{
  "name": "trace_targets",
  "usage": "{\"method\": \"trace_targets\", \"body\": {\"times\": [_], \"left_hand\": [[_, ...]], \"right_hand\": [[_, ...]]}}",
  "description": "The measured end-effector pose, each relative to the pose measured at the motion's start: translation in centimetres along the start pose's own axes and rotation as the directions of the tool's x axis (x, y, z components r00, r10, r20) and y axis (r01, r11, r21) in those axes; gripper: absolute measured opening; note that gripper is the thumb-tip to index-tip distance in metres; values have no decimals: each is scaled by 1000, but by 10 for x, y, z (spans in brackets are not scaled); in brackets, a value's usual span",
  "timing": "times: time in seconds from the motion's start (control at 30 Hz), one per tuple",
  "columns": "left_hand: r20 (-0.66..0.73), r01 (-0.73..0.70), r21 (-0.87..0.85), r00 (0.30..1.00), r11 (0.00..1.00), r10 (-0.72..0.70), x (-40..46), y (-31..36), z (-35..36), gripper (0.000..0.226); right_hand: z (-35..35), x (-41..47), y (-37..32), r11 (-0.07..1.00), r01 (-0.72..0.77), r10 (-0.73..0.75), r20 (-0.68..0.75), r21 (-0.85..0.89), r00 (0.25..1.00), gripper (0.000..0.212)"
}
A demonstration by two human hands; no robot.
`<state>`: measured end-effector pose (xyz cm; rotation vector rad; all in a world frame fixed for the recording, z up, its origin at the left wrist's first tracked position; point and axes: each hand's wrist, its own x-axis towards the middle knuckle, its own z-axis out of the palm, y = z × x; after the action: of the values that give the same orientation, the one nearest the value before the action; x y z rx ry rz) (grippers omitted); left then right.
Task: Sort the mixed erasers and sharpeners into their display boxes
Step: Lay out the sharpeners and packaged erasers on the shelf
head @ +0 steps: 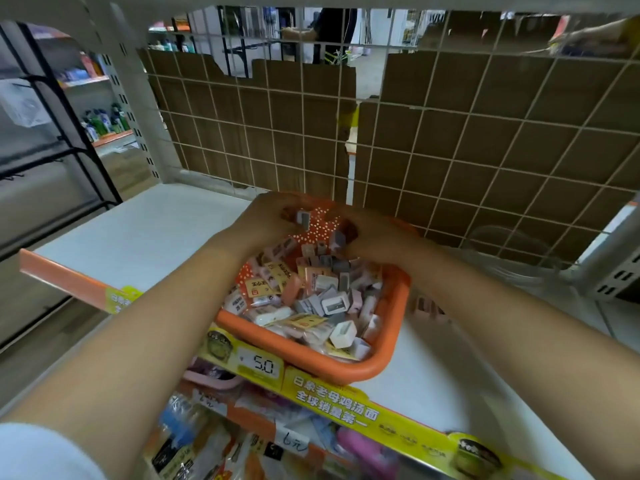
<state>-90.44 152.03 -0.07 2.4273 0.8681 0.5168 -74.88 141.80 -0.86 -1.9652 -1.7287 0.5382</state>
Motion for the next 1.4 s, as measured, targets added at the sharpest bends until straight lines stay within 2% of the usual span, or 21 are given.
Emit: {"method": "trace_targets", "body": {"times": [0.07,0.17,0.27,0.37,0.43,0.57,0.7,0.77,0.83,0.9,0.93,1.03,1.17,1.27,1.4], "left_hand": [[-18,-57,-75,998,996,56,-9,12,-4,37],[-7,-65,-157,998,985,64,-28,35,-5,35],[1,-55,-270,998,961,58,-46,55,-1,38],[27,23,-371,1000,928,-14,-61,75,10,38],[57,28,-444,998,895,-4,-70,90,19,39],[38,-22,-577,998,816,53,-88,119,36,39],[-27,-86,-687,995,721,93,-101,146,64,43],[-75,-120,-682,993,722,95,-107,156,82,48],[-118,-174,-624,985,761,128,-111,160,102,41],[-163,-239,-437,969,867,185,-113,158,119,32],[-165,-255,-332,963,908,211,-113,155,127,35],[-93,-226,-139,972,964,215,-112,139,151,39],[48,-103,-63,993,993,106,-110,115,165,42],[95,-75,1,993,997,75,-107,107,164,38],[81,-86,68,993,994,80,-102,104,167,43]], "right_hand": [[-9,-13,-3,991,19,-14,-42,131,999,56],[-19,-40,-4,949,34,-5,-94,312,996,43],[-21,-68,2,895,43,45,-186,444,981,44],[-21,-97,9,785,62,94,-218,616,972,49],[-25,-117,14,695,81,102,-210,714,972,51],[-34,-154,31,617,114,94,-216,778,972,47],[-42,-187,50,580,127,152,-260,804,954,48],[-43,-201,60,609,131,177,-295,783,939,49],[-41,-212,69,669,102,195,-306,737,932,48],[-35,-219,77,723,38,229,-292,690,929,45],[-31,-220,82,742,5,250,-284,670,926,44],[-21,-220,93,844,-91,271,-273,528,923,42],[-7,-212,100,976,-103,154,-268,192,951,32],[3,-198,98,992,-116,126,-221,54,967,33],[14,-179,90,989,-139,127,-192,-55,973,33]]}}
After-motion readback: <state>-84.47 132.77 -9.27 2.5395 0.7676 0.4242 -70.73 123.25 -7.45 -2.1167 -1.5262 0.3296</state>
